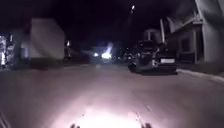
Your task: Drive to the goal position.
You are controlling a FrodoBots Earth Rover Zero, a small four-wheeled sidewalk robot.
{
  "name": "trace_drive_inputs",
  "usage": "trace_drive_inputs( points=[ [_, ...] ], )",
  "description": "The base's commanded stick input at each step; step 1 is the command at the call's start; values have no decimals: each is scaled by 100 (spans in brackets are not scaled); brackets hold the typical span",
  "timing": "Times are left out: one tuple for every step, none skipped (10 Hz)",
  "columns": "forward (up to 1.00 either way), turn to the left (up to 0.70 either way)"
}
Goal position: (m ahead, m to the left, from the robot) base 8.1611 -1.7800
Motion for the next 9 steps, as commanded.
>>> trace_drive_inputs(
  points=[
    [70,-34],
    [70,-3],
    [70,0],
    [70,0],
    [70,0],
    [70,0],
    [70,0],
    [70,0],
    [70,0]
  ],
)
